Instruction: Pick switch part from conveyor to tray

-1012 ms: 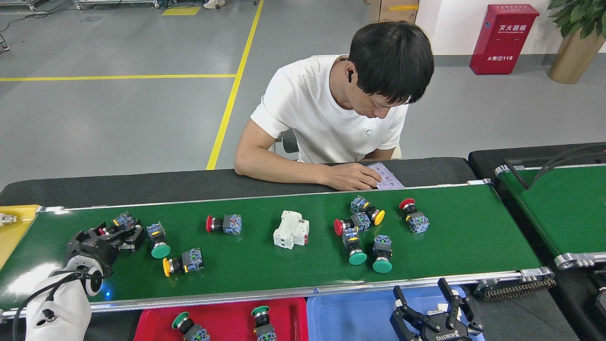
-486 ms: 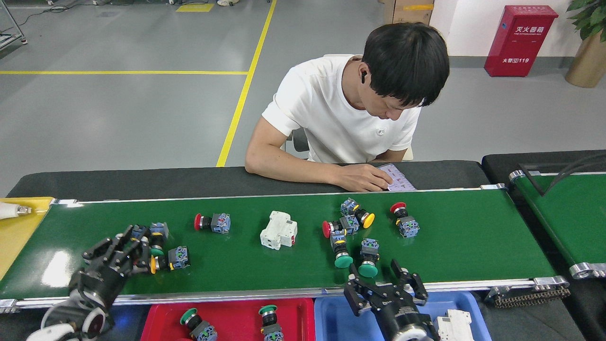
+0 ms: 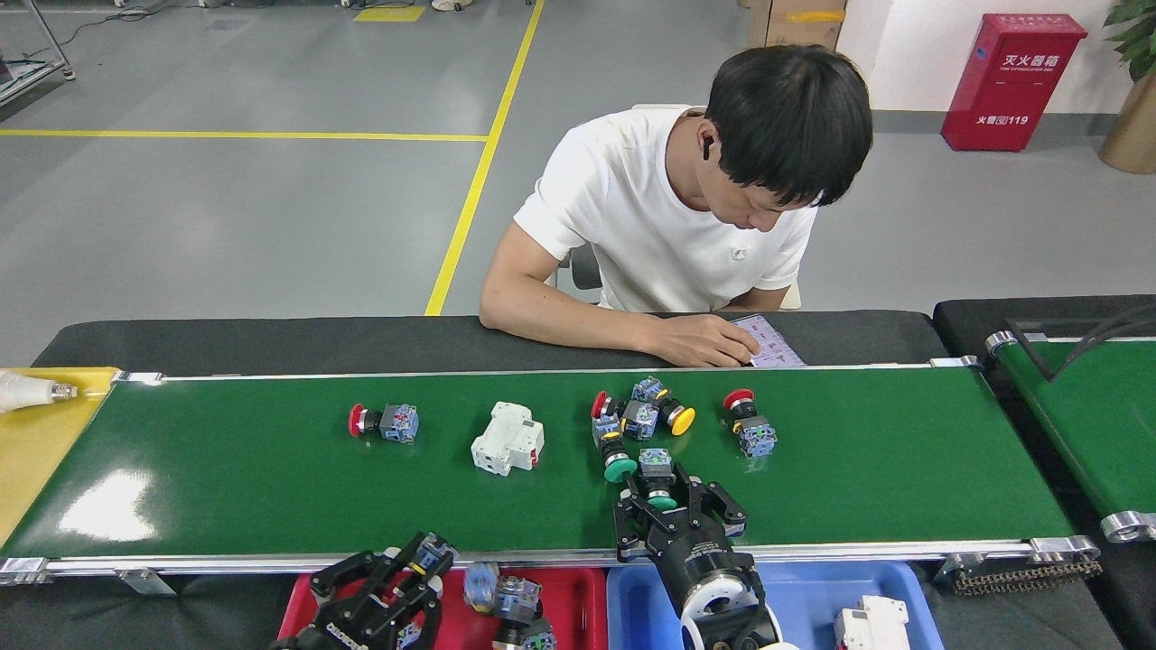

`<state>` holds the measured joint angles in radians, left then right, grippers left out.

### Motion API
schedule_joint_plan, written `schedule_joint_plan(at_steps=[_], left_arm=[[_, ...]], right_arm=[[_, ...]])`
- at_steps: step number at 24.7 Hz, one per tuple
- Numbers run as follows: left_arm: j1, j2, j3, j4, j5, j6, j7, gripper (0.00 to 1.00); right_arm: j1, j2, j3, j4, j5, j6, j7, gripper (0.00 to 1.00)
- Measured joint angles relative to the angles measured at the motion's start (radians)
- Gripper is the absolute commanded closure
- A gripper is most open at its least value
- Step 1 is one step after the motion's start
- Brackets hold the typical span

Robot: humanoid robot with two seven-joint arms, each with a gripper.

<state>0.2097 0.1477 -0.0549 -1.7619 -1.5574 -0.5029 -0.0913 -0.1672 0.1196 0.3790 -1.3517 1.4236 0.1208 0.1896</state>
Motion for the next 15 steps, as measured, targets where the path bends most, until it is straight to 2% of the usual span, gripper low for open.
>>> schedule_joint_plan(at_steps=[1,3,4,5,7,9,11,15], left_arm=[[0.001,0.002,0.004,0.0,0.0,0.0,0.003,0.83],[0.001,0.008,0.033,0.0,0.0,-0.004,0.007,0.43],[0.003,0.006,0.059,0.0,0.001,-0.004,0.009,0.32],[0.008,0.006,0.086,-0.001,0.002,-0.005,0.009,0.0],[0.021,0.006,0.119,-0.001,0.011,-0.012,0.01,0.0],[0.035,0.006,0.148,-0.001,0.033,-0.02,0.011,0.0],[0.053,0.006,0.191,-0.001,0.058,-0.024,0.011,0.0],[0.063,-0.004,0.272,-0.001,0.1,-0.027,0.014,0.0]], right_arm=[[0.001,-0.002,0.0,-0.002,-0.001,-0.018,0.0,0.87],[0.009,-0.003,0.0,-0.02,-0.012,-0.041,0.0,0.88],[0.02,-0.011,-0.001,-0.05,-0.025,-0.055,-0.001,0.88],[0.039,-0.032,-0.001,-0.094,-0.052,-0.082,-0.002,0.88],[0.093,-0.102,-0.003,-0.189,-0.112,-0.136,-0.004,0.87],[0.175,-0.213,-0.022,-0.306,-0.216,-0.237,-0.007,0.87],[0.24,-0.295,-0.05,-0.373,-0.308,-0.38,-0.014,0.85],[0.272,-0.288,-0.055,-0.396,-0.339,-0.622,-0.025,0.71]])
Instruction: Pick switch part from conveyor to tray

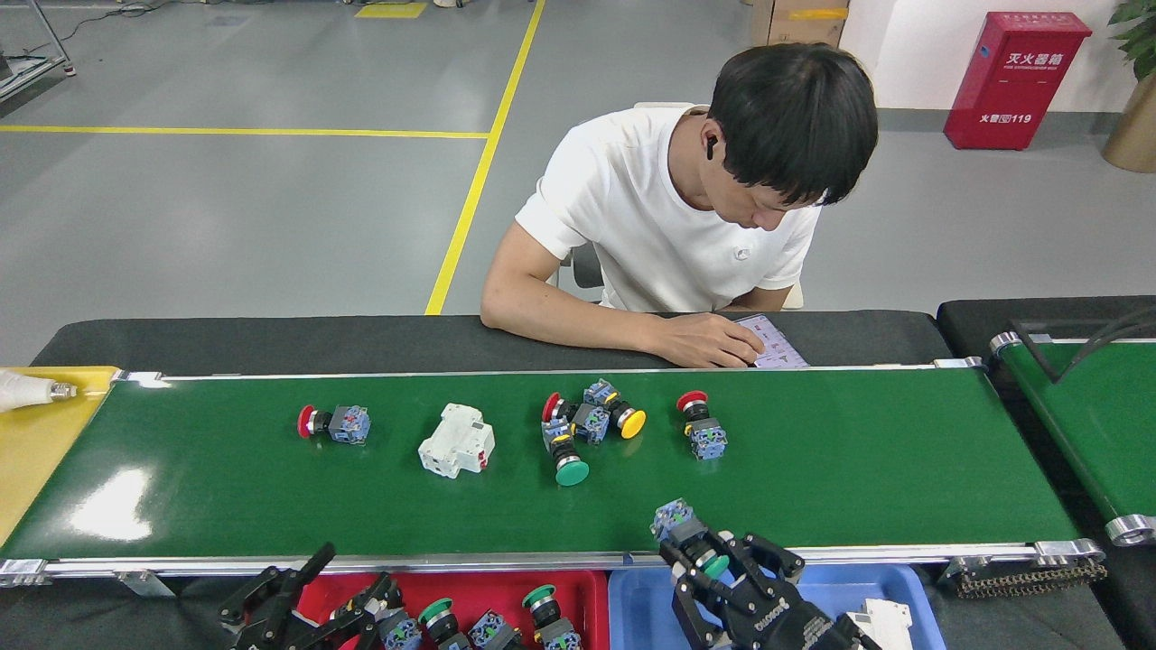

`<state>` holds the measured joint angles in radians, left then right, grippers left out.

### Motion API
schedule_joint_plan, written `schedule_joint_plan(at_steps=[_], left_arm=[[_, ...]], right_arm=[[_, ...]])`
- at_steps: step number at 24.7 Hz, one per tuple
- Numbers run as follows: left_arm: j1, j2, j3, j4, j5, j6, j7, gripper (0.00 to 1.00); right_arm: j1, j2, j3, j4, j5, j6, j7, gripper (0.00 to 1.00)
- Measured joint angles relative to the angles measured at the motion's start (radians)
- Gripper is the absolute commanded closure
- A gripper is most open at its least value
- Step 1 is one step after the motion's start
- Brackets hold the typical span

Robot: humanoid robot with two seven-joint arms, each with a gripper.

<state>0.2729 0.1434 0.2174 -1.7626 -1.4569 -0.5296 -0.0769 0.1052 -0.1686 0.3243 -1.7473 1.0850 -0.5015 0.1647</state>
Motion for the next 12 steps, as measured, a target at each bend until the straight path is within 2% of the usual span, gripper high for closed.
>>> schedule_joint_plan(at_steps=[1,2,3,6,9,12], left_arm=[[-0.001,-0.019,0.04,0.0,0.013,0.008,-0.001,0.0],[-0.005,-0.041,0.072,0.001,0.022,0.014,-0.008,0.0],[-0.01,-0.063,0.101,0.003,0.025,0.018,-0.015,0.0],[-0.025,-0.085,0.139,0.015,0.026,0.036,-0.04,0.0],[-0.052,-0.085,0.138,0.035,0.022,0.045,-0.048,0.0],[-0.104,-0.084,0.119,0.066,-0.033,0.05,-0.049,0.0]], right_arm=[[0.009,0.018,0.005,0.0,0.005,-0.045,-0.002,0.56],[0.019,0.047,0.019,0.0,0.014,-0.077,-0.002,0.07],[0.022,0.077,0.037,0.0,0.025,-0.096,-0.002,0.02],[0.022,0.129,0.055,0.002,0.046,-0.124,0.049,0.02],[0.018,0.156,0.055,0.013,0.049,-0.13,0.075,0.02],[0.012,0.161,0.047,0.016,0.05,-0.134,0.083,0.02]])
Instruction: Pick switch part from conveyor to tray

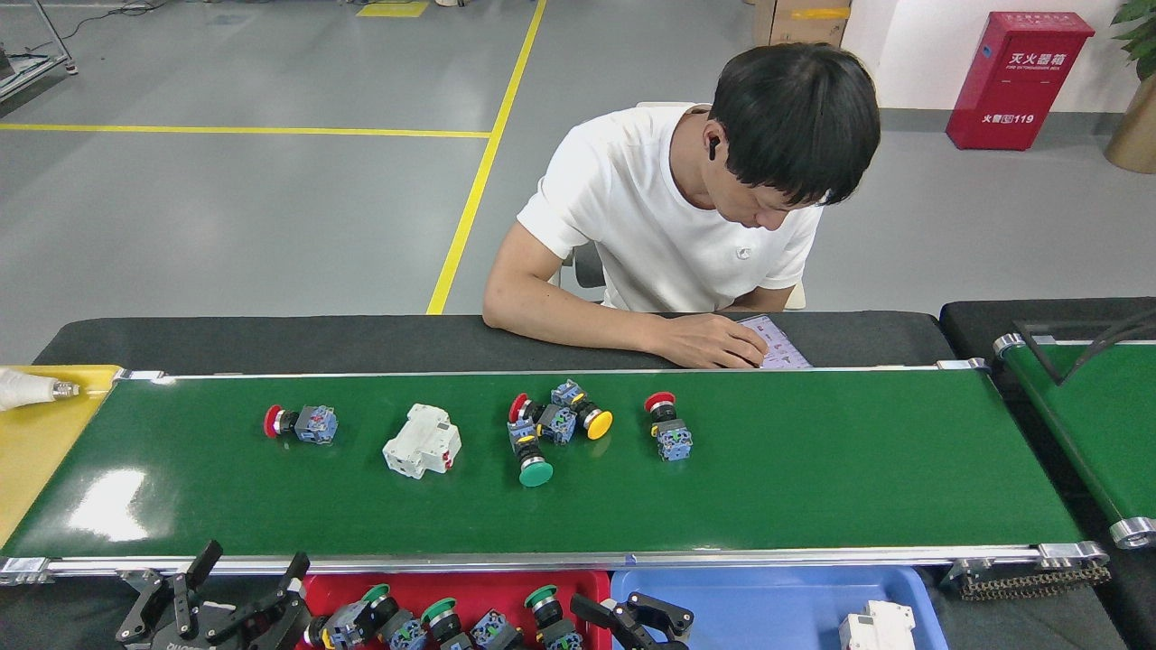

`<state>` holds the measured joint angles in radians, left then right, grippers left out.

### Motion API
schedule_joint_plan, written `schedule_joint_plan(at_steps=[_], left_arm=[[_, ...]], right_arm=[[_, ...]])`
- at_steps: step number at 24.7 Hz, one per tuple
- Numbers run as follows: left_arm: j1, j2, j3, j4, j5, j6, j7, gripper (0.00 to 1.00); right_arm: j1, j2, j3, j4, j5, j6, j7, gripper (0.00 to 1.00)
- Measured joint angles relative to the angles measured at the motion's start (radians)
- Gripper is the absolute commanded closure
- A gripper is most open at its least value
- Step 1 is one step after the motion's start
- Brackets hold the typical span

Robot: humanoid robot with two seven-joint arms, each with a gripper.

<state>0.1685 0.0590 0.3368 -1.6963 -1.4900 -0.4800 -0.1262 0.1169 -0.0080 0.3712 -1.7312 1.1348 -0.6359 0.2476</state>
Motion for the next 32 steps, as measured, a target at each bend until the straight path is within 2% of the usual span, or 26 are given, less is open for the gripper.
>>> schedule_joint_plan(at_steps=[4,6,9,12,14,17,19,22,27,32], left_arm=[[-0.132,0.0,-0.069,0.123,-0.078,0.004,-0.001,0.0],[-0.198,-0.001,-0.091,0.197,-0.115,0.01,-0.003,0.0],[-0.263,-0.002,-0.098,0.286,-0.151,0.026,-0.002,0.0],[-0.295,-0.002,-0.112,0.322,-0.155,0.034,0.001,0.0],[-0.315,-0.002,-0.125,0.341,-0.155,0.037,0.001,0.0],[-0.353,-0.002,-0.128,0.381,-0.155,0.039,0.002,0.0],[-0.385,-0.002,-0.128,0.417,-0.156,0.041,0.003,0.0],[-0.459,0.02,-0.128,0.517,-0.156,0.041,0.005,0.0],[-0.581,0.066,-0.13,0.711,-0.157,0.052,0.034,0.0],[-0.645,0.099,-0.193,0.848,-0.157,0.152,0.065,0.0]], right_arm=[[-0.056,0.019,-0.164,-0.001,0.0,0.1,0.001,0.02],[-0.099,0.032,-0.253,-0.002,0.0,0.193,0.003,0.02],[-0.105,0.024,-0.335,-0.001,0.016,0.345,0.002,0.02],[-0.067,-0.001,-0.388,-0.001,0.119,0.476,-0.106,0.01],[0.006,-0.002,-0.391,-0.001,0.147,0.528,-0.203,0.01],[0.078,-0.011,-0.391,-0.008,0.152,0.556,-0.276,0.01],[0.099,-0.041,-0.393,-0.009,0.153,0.562,-0.292,0.01],[0.116,-0.065,-0.409,-0.009,0.152,0.566,-0.302,0.01],[0.12,-0.066,-0.411,0.008,0.151,0.57,-0.304,0.01],[0.12,-0.066,-0.411,0.014,0.151,0.535,-0.304,0.01]])
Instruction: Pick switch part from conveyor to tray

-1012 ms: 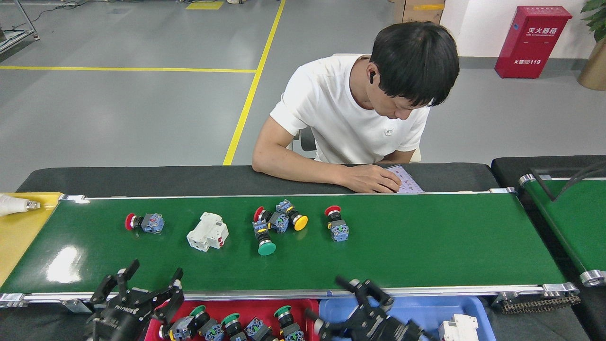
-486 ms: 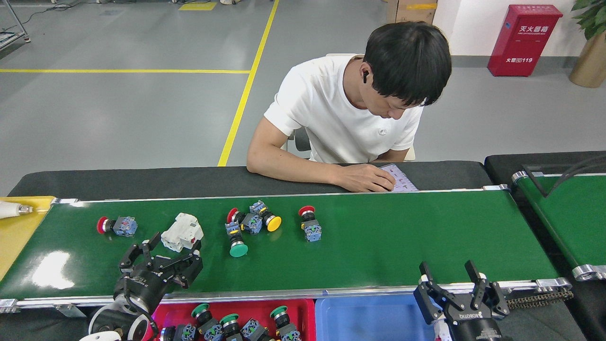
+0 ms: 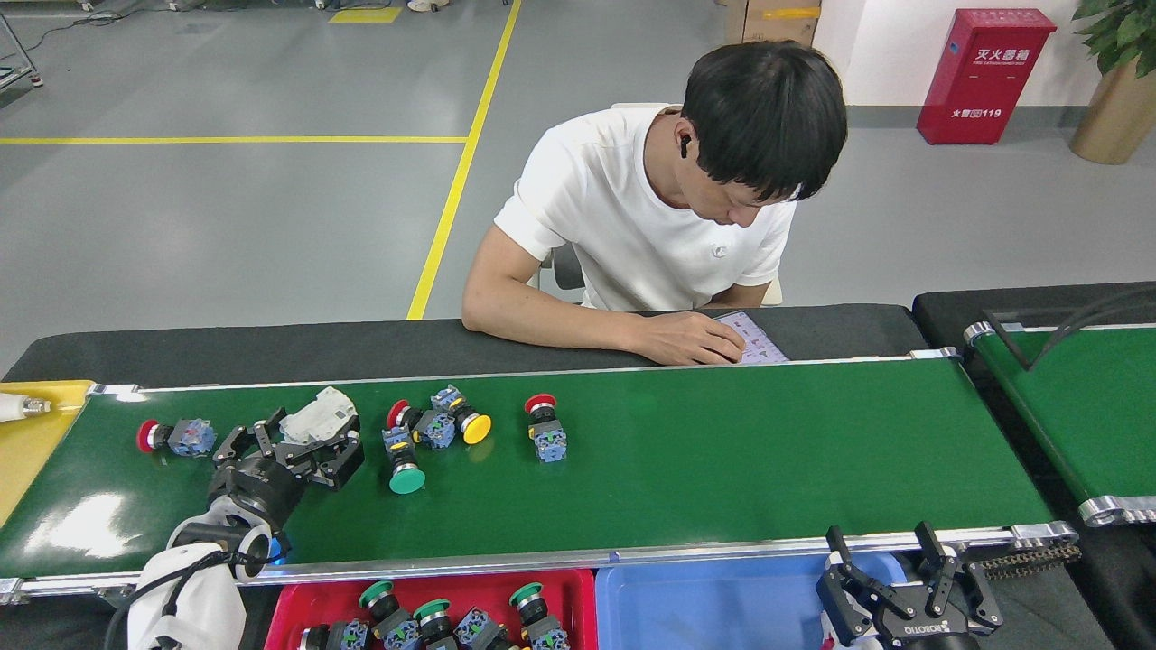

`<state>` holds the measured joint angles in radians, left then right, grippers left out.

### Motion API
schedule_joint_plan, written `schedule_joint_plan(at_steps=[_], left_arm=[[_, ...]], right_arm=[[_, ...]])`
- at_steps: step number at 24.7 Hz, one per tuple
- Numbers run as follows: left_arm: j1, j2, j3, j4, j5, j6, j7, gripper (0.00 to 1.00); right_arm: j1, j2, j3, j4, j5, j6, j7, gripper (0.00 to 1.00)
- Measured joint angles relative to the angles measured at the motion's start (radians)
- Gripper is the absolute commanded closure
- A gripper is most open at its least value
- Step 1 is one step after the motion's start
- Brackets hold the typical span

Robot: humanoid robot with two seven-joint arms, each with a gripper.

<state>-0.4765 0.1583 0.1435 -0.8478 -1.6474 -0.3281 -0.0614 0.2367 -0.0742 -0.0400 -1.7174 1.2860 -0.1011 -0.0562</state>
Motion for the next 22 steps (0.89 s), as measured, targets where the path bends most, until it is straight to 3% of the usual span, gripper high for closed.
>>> schedule_joint_plan(at_steps=[2,5,8,10,14,22], left_arm=[[-0.001,0.003,-0.006,0.008,0.0,0.031,0.008,0.04],[0.0,0.003,-0.01,0.011,0.001,0.047,0.027,0.46],[0.001,0.011,-0.012,0.012,0.002,0.03,0.048,0.74],[0.012,0.014,-0.009,0.005,0.014,0.015,0.056,0.85],[0.096,0.022,0.005,-0.146,0.096,-0.036,0.059,0.88],[0.51,0.035,0.009,-0.738,0.191,-0.115,0.029,0.89]], right_arm=[[0.0,0.0,0.0,0.002,-0.001,-0.014,0.0,0.01],[0.0,0.0,0.0,0.007,-0.001,-0.022,0.0,0.01],[-0.001,0.0,0.0,0.008,-0.001,-0.024,-0.002,0.01],[-0.009,0.0,-0.003,0.009,-0.002,-0.026,-0.004,0.01],[-0.033,0.0,-0.042,0.009,-0.025,-0.026,0.011,0.01],[-0.062,-0.07,-0.146,0.035,-0.112,-0.026,0.037,0.01]])
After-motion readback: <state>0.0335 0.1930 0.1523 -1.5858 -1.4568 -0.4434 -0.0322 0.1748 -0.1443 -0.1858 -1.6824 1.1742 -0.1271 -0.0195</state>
